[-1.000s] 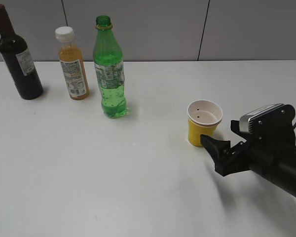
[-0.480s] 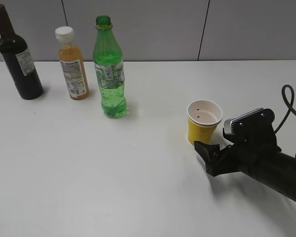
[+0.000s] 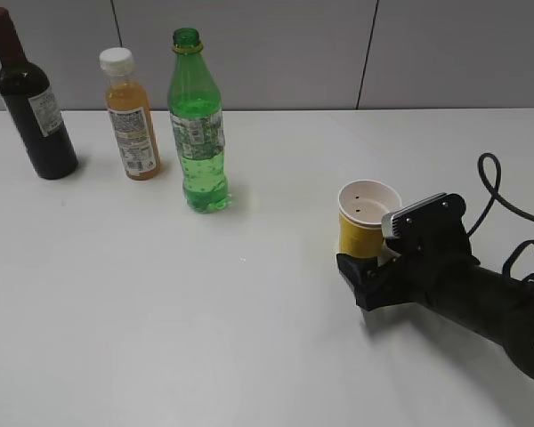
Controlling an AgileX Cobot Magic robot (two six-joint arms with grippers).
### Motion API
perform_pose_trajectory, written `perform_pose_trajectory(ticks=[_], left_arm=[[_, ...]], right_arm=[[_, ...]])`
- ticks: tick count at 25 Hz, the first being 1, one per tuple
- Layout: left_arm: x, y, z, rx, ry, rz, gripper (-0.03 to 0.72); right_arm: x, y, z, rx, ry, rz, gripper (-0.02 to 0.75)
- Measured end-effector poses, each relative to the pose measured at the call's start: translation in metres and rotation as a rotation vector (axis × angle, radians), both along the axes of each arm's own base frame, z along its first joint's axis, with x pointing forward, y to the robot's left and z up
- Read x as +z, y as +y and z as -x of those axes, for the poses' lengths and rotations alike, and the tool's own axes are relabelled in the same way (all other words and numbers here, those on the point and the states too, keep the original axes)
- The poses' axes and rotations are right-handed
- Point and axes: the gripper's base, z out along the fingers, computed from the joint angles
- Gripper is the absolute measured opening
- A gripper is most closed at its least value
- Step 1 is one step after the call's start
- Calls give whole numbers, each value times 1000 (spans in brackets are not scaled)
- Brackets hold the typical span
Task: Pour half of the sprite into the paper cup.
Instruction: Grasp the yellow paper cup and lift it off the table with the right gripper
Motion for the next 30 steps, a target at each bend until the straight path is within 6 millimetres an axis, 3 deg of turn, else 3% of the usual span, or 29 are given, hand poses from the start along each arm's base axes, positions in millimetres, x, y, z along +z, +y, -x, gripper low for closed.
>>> perform_pose_trajectory(ticks=[16,30], left_arm=[[0,0,0,0,0,0,589],[0,0,0,0,0,0,589]], right_arm=[[-14,10,-21,18,-24,-19,647],[-19,11,-22,18,-51,-41,592]])
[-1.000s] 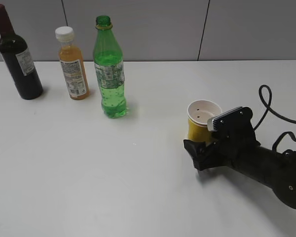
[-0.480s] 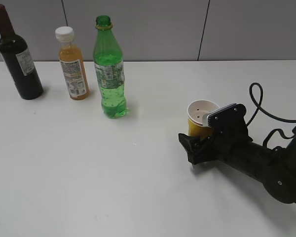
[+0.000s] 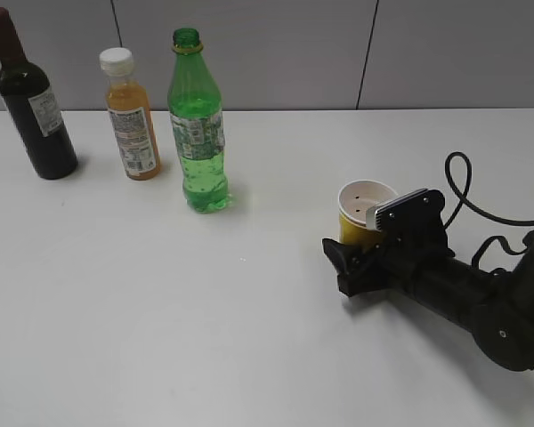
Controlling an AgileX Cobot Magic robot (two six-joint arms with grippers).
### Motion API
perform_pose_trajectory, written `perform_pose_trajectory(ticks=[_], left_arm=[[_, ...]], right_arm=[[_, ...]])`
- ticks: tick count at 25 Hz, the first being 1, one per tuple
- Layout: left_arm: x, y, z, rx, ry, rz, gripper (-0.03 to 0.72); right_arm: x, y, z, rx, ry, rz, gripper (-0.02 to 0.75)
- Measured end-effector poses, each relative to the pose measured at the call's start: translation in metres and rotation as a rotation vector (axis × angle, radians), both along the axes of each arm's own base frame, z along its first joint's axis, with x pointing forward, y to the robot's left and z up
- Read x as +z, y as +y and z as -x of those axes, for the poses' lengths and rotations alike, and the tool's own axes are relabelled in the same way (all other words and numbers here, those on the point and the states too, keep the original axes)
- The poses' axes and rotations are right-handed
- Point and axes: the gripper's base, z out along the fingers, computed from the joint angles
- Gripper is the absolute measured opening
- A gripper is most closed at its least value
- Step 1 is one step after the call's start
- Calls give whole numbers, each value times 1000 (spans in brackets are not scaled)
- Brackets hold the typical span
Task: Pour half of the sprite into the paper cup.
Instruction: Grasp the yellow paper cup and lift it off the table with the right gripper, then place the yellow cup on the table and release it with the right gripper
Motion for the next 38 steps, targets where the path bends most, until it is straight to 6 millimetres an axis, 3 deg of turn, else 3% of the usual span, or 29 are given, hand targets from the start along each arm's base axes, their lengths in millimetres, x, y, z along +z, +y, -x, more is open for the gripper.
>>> perform_pose_trajectory(ticks=[7,16,30,38], left_arm=[[0,0,0,0,0,0,589],[0,0,0,0,0,0,589],[0,0,0,0,0,0,589],[0,0,0,0,0,0,589]], right_arm=[[-1,3,-8,1,-16,-7,567],[-1,3,-8,1,-19,-9,446],[6,4,-9,5,-30,-9,445],[27,18,-8,196,-105,-21,445]])
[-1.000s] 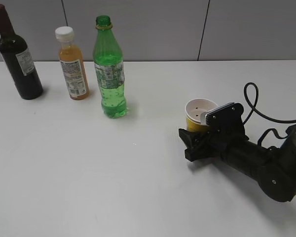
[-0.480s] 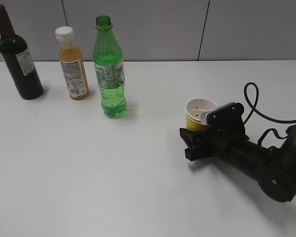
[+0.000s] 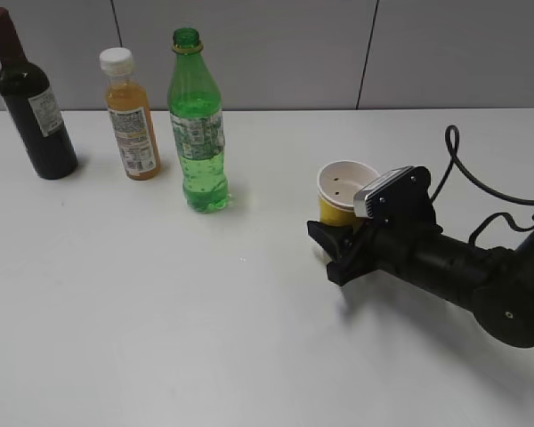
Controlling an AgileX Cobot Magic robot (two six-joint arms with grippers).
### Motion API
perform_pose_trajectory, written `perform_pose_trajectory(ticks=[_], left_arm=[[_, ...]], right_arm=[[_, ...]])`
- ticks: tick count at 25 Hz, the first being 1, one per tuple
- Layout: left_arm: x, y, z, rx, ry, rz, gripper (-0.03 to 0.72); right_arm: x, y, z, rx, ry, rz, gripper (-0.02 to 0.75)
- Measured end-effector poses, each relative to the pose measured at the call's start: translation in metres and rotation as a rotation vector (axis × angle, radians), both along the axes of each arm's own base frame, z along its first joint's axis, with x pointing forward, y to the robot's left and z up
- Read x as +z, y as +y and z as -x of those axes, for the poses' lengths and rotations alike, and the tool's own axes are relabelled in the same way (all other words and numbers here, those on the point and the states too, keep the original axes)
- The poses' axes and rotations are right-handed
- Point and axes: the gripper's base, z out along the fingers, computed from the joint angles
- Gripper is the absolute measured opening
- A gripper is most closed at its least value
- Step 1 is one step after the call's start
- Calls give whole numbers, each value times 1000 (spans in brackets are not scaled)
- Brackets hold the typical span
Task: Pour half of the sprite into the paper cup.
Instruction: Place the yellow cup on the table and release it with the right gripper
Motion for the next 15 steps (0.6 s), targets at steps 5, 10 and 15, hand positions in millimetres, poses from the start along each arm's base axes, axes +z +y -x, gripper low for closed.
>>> perform_pose_trajectory(ticks=[5,10,15], left_arm=[[0,0,0,0,0,0,589],[0,0,0,0,0,0,589],[0,0,0,0,0,0,589]], right_arm=[[4,19,6,278,-51,23,445],[12,36,6,490,-58,-3,445],[16,50,5,614,-55,4,445]])
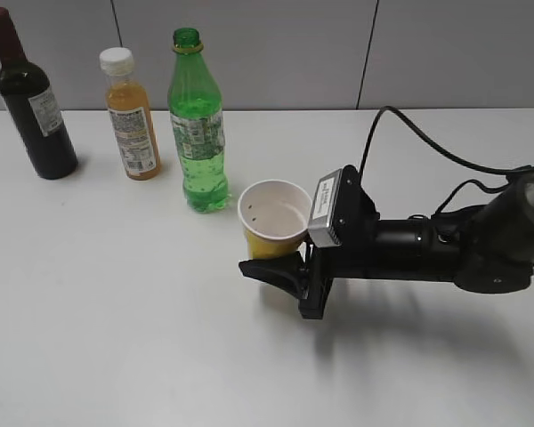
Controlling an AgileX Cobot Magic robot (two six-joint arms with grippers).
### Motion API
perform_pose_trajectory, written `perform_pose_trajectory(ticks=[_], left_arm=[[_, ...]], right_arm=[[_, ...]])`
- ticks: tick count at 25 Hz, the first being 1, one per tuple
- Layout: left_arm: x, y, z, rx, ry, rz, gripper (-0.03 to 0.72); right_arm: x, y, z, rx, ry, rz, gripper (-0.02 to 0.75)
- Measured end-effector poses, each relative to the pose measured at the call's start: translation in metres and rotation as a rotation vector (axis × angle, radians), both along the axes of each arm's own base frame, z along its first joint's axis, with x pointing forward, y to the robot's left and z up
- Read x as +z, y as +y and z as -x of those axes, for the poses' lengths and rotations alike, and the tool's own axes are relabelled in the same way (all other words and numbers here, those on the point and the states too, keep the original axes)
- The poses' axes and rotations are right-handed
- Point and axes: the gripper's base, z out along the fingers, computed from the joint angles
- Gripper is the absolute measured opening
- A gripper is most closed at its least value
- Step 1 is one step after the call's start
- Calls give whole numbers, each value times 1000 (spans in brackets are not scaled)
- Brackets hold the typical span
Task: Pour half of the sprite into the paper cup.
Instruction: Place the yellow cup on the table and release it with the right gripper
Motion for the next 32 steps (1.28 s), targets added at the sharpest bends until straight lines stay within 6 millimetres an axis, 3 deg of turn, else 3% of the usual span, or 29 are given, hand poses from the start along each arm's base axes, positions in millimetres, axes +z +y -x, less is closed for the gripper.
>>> perform_pose_trajectory(ticks=[12,22,32], left_arm=[[0,0,0,0,0,0,589],[0,0,0,0,0,0,589],[0,0,0,0,0,0,589]], right_arm=[[-16,26,-4,80,28,2,445],[-36,32,-9,92,76,57,445],[-40,40,-20,161,77,94,445]])
